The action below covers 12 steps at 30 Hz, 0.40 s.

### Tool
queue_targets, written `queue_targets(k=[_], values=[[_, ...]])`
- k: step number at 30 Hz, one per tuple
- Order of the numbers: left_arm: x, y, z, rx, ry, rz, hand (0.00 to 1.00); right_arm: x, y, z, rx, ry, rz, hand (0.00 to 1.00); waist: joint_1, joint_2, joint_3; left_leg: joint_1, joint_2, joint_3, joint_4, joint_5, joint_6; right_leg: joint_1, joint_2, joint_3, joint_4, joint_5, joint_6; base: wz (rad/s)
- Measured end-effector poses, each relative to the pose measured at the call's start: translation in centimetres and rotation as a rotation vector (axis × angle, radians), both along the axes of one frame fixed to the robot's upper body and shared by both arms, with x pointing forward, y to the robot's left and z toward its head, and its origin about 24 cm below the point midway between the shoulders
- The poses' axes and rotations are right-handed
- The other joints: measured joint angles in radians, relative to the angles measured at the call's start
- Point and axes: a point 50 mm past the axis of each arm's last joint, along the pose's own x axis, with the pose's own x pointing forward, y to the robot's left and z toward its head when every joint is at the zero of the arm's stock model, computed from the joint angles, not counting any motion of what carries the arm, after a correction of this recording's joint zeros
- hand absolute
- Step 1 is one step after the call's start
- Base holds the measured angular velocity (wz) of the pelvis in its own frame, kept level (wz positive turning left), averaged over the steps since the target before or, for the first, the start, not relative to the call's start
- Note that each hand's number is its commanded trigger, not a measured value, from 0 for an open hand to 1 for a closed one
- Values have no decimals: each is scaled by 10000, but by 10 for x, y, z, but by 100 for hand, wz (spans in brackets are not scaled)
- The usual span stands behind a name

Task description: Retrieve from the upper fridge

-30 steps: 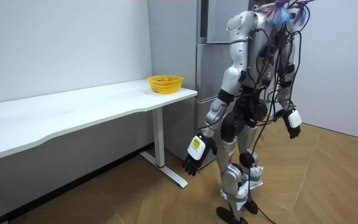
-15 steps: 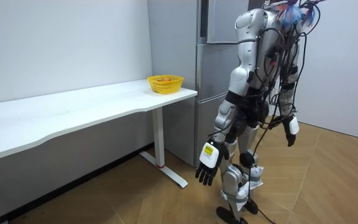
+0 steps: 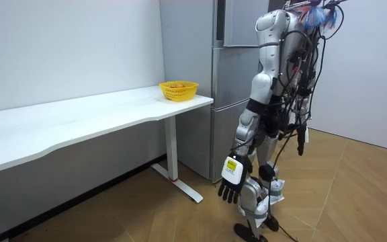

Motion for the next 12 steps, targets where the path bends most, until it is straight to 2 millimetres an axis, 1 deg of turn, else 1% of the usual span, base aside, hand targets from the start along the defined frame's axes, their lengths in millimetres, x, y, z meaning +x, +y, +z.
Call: queue_targets(k=[4, 5, 7, 12], values=[[-2, -1, 0, -114, 189, 30, 0, -2, 1, 0, 206, 135, 805, 0, 25, 16, 11, 43, -1, -23, -10, 0, 0, 50, 0, -14, 0, 1, 2, 1], [-2, -1, 0, -115, 238, 31, 0, -3, 1, 0, 269, 189, 855, 0, 25, 24, 23, 119, -6, -45, -64, 0, 0, 116, -2, -39, -10, 1, 3, 4], [-2, -1, 0, -114, 268, 27, 0, -5, 2, 0, 406, 348, 1022, 0, 18, 40, 19, 180, -8, -80, -127, -9, 7, 202, -7, -83, -9, -5, 6, 6], [-2, -1, 0, -139, 294, 31, 0, -8, 3, 0, 629, 654, 1808, 0, 9, 111, 43, 170, -26, -197, -134, -10, 8, 237, -31, -241, -9, -16, 3, 6]])
